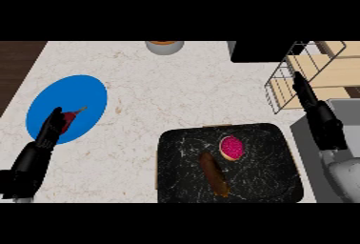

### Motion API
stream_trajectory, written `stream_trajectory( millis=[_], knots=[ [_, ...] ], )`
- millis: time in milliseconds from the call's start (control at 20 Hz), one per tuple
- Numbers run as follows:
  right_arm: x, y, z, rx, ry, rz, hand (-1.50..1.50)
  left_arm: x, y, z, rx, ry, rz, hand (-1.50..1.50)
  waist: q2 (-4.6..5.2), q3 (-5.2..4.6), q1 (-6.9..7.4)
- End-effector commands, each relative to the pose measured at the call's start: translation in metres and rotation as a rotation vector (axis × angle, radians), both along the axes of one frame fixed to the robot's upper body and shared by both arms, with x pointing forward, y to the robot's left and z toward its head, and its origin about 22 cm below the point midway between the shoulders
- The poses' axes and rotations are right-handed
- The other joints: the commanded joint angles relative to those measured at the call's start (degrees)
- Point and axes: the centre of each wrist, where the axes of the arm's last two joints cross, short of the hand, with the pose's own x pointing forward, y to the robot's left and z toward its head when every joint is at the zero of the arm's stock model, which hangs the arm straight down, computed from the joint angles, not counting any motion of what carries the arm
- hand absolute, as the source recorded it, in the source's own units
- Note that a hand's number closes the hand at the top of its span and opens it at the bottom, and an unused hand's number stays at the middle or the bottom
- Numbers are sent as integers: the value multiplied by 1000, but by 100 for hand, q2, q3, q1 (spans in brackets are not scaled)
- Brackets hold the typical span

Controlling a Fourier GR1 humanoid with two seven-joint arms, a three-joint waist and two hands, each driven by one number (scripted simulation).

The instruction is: Pick the cupcake from the tray and place it in the tiered shelf

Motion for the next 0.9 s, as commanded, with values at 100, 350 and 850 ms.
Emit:
stream_trajectory(
  millis=[100, 350, 850],
  knots=[
    [23, 19, 44, 102, 23, 201, -150, 34, -37, 20, -24, -47, -62, 0, 242, 73, 93],
    [7, 72, -15, 856, 162, 176, 150, 32, -46, 11, -60, -38, -86, 0, 451, 332, -61],
    [5, -8, -42, 236, -132, -199, -150, 53, -82, 8, -90, 4, -119, 0, 295, 105, 12]
  ],
)
